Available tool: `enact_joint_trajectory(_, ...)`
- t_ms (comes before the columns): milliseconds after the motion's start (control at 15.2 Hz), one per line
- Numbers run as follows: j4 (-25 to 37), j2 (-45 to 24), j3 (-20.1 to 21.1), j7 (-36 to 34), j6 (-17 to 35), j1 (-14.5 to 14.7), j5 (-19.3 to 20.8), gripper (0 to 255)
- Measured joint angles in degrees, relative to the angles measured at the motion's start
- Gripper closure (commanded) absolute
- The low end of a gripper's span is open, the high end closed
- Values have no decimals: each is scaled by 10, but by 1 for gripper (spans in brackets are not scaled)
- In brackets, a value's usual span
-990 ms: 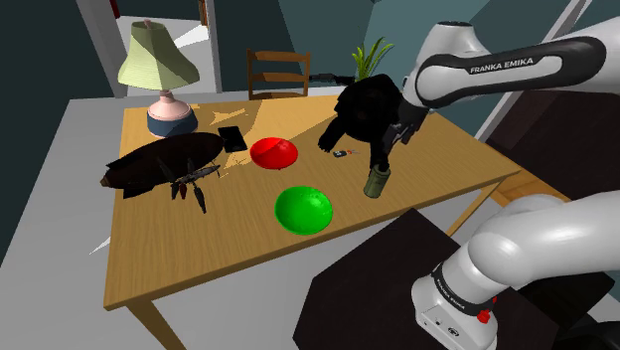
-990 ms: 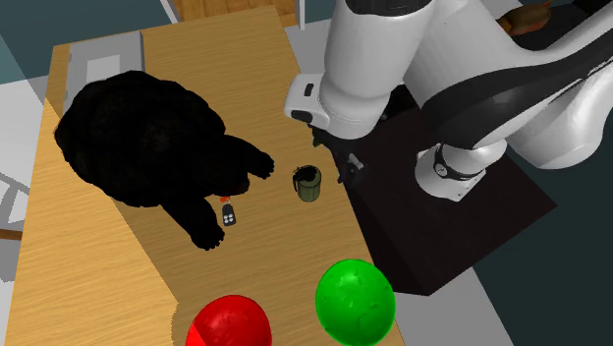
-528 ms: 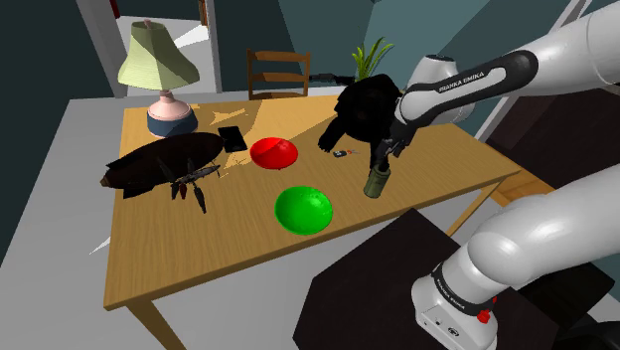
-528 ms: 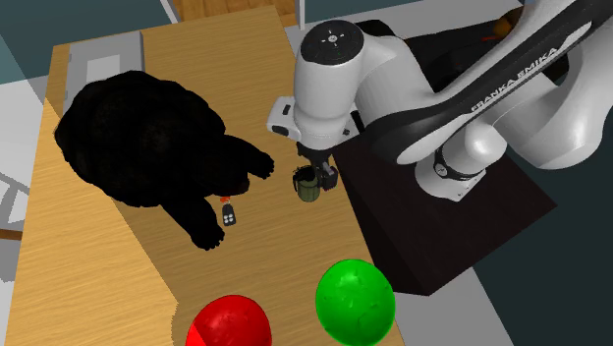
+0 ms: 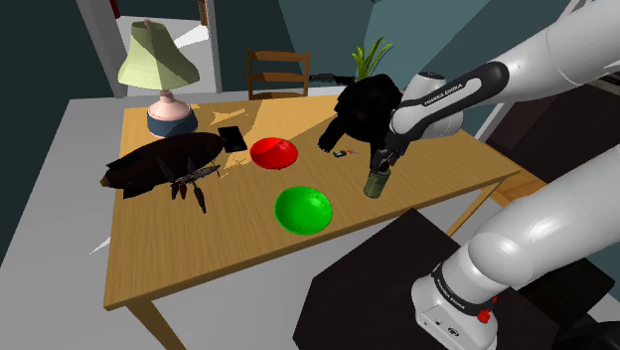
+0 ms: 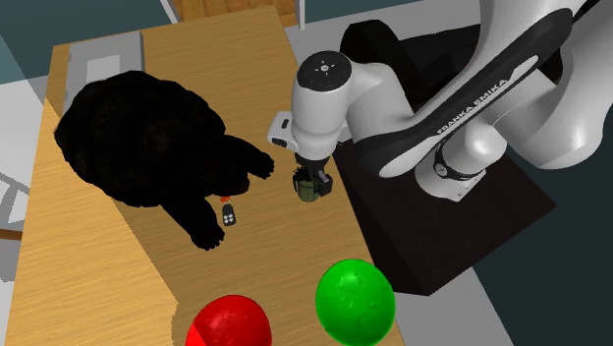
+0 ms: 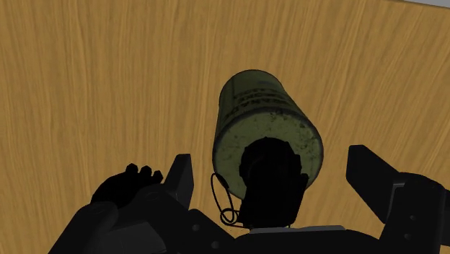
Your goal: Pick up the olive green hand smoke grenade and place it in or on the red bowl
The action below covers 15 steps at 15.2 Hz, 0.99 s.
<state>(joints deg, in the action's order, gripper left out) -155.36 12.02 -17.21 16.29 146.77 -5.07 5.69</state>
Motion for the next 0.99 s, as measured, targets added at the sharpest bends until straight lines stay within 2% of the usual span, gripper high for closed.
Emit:
enact_joint_trajectory(396, -2, -7, -2, 2, 9, 0, -2, 0)
enact_joint_trajectory(462, -2, -7, -2, 2, 9, 0, -2, 255)
enact_joint_trajectory(990, -2, -7, -1, 2, 9, 1, -2, 255)
